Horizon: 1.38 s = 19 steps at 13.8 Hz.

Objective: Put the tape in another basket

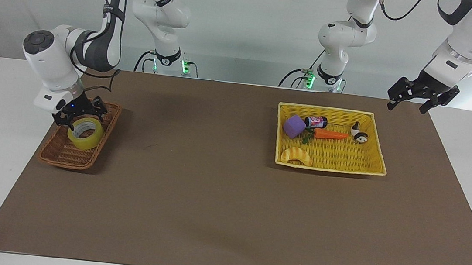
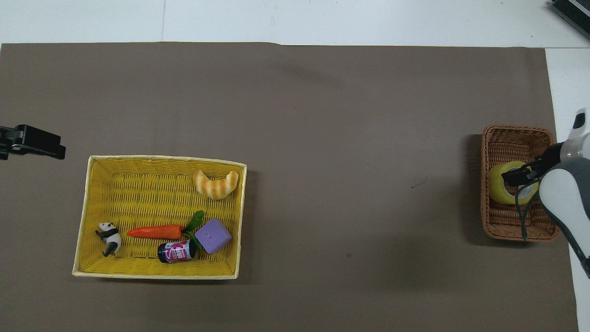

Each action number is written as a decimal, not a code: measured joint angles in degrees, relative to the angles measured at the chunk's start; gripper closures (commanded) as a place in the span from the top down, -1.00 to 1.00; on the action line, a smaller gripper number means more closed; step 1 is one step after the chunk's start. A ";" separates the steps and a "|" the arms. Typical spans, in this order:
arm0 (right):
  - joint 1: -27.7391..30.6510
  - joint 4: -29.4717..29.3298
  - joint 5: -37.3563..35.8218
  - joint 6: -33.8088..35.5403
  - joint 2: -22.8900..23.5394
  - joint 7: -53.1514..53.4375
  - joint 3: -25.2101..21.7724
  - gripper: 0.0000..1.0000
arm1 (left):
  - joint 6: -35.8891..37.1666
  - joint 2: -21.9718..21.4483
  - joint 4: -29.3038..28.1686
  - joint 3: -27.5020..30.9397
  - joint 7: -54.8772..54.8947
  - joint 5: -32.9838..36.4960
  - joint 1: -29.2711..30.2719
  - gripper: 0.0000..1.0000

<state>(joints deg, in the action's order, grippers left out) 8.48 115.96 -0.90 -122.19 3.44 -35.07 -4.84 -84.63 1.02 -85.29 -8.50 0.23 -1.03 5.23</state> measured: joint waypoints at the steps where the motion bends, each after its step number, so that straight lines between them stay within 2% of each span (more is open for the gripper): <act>1: -0.45 -0.45 0.08 0.17 -0.55 4.32 0.41 1.00 | 0.00 -0.09 0.00 2.46 0.00 0.00 -2.50 1.00; 5: -6.39 -0.76 0.08 2.63 -2.42 26.44 0.88 1.00 | 0.03 -0.19 0.02 4.38 0.00 0.00 -4.44 1.00; 8: -9.51 -1.82 0.07 4.75 -4.64 37.73 1.25 1.00 | 2.38 -0.19 0.21 4.38 0.00 0.00 -4.49 1.00; 10: -10.25 -4.39 0.07 8.93 -6.96 41.66 1.31 1.00 | 4.26 -0.22 1.53 4.37 0.00 0.00 -4.49 1.00; 13: -10.97 -11.68 0.11 18.54 -9.50 44.98 1.35 1.00 | 4.86 -0.76 3.33 4.31 0.00 0.00 -4.50 1.00; 19: -10.71 -26.66 0.14 36.66 -10.08 45.39 -0.36 1.00 | 5.60 -1.43 3.32 5.17 0.00 0.00 -4.42 1.00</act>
<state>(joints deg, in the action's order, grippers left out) -2.23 89.29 -0.77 -85.54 -6.64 10.32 -5.20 -79.03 -0.41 -81.97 -3.33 0.24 -1.03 0.80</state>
